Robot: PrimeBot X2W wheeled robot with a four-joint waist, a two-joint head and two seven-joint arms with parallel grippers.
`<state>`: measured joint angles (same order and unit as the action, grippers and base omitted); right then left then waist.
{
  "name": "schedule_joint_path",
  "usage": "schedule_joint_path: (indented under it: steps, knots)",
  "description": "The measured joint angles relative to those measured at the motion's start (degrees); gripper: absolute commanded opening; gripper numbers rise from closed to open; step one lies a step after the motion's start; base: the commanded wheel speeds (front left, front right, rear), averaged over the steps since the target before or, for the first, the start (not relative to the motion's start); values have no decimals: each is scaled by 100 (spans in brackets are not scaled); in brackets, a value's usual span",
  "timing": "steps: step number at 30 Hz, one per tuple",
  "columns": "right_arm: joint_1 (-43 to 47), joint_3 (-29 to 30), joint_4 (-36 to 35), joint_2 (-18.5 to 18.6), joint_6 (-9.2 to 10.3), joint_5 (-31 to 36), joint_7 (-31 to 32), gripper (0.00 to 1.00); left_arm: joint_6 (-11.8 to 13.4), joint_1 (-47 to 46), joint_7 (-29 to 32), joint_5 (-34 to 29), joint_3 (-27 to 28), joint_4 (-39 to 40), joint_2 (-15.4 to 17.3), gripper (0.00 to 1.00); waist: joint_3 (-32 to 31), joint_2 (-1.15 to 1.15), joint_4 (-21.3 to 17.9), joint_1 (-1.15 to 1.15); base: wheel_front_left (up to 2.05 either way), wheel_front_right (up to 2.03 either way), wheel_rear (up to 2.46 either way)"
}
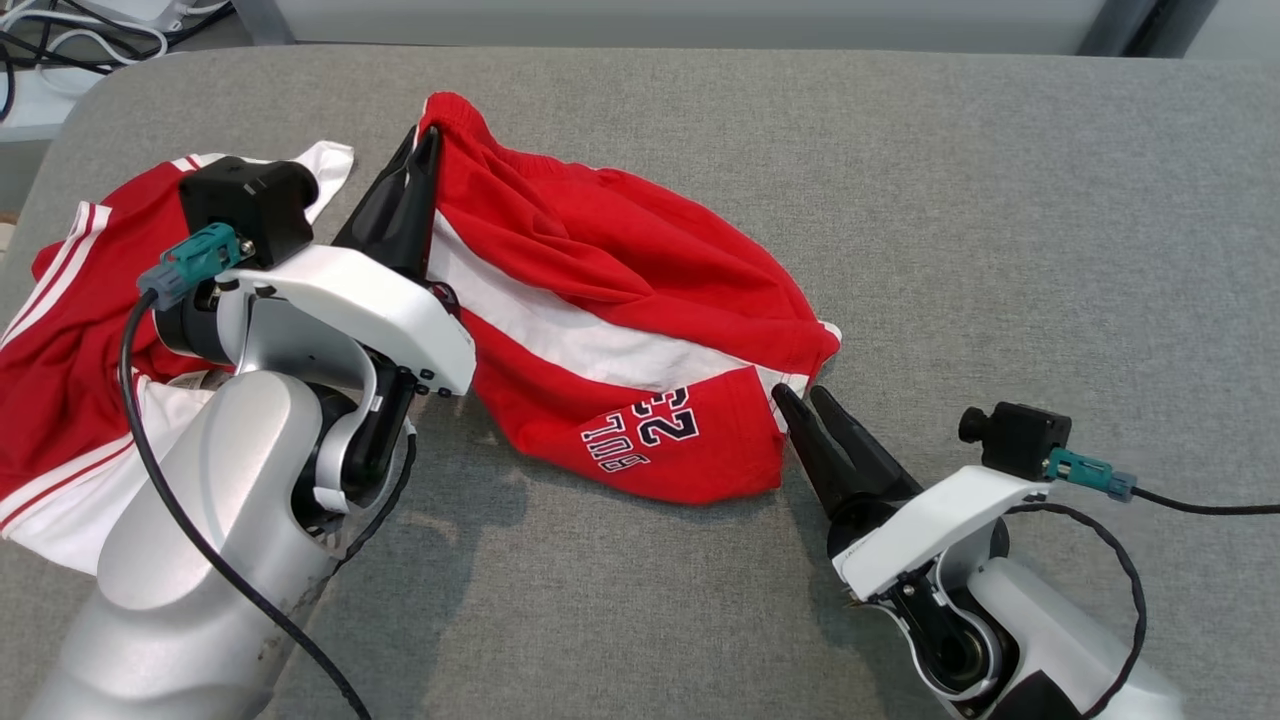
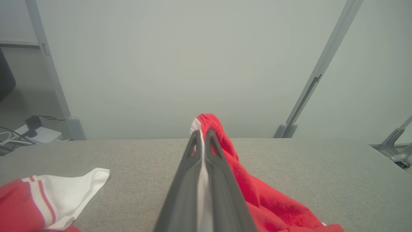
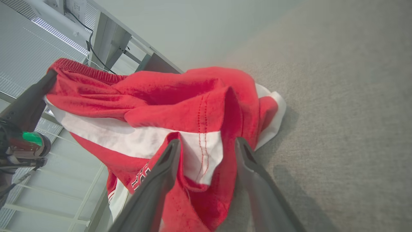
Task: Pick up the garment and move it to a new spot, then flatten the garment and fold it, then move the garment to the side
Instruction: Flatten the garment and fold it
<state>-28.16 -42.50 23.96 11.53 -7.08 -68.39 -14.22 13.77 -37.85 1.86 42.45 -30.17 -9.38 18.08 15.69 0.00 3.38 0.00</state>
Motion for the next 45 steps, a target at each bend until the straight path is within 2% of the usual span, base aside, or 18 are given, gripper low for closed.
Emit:
schedule_joint_path:
  steps: [1, 2, 3, 5, 13, 16, 23, 27, 29, 34, 37, 45]
  knots:
    - [-14, -26, 31, -9, 0, -23, 0, 68, 1, 0, 21, 0, -3, 22, 2, 0, 10, 0, 12, 0, 0, 0, 0]
    - [-37, -49, 70, -18, 0, -29, 0, 44, 11, 1, 21, 0, -3, 45, 4, 0, 20, 0, 22, 0, 0, 0, 0]
    - [-67, -64, 94, -19, 0, -60, 0, 33, 32, 1, 25, 0, -4, 69, 5, 0, 31, 0, 32, 0, 0, 0, 0]
    - [-97, -60, 101, -18, 0, -110, 0, 1, 42, 1, 64, 1, -7, 121, 15, 0, 50, 0, 52, 0, 0, 0, 0]
    - [-203, -67, 77, -3, 0, -282, 0, 0, 42, 1, 52, 66, 31, 127, 65, 0, 103, 0, 71, 0, 0, 0, 0]
    - [-203, 261, -161, 47, 1, -234, 0, 0, 25, 1, -18, 144, 124, 111, 58, 0, 66, 0, 44, 0, 0, 0, 0]
    - [-208, 1287, -1285, 404, 1, 420, -1, 0, -321, -44, 90, 806, 454, 176, -25, 0, -137, 0, -115, 0, 0, 0, 0]
    - [-359, 1469, -1682, 727, 1, 714, -1, 0, -470, -347, 288, 1236, 657, 211, -162, 0, -325, 0, -224, 0, 0, 0, 0]
    - [-572, 1570, -1833, 891, 0, 814, -1, 0, -477, -563, 425, 1547, 790, 220, -303, 0, -435, 0, -270, 0, 0, 0, 0]
    - [-1063, 2064, -2192, 1295, 0, 1001, -14, 0, -536, -801, 714, 1976, 995, 432, -421, 0, -690, 0, -371, 0, 0, 0, 0]
    - [-1032, 1968, -2148, 1597, 0, 1136, -45, 0, -503, -683, 829, 2176, 1044, 608, -410, 0, -776, 0, -385, 0, 0, 0, 0]
    - [-511, 1878, -2224, 1770, 0, 1146, -44, 0, -359, 204, 1000, 2492, 1100, 747, -281, 0, -896, 0, -320, 0, 0, 0, 0]
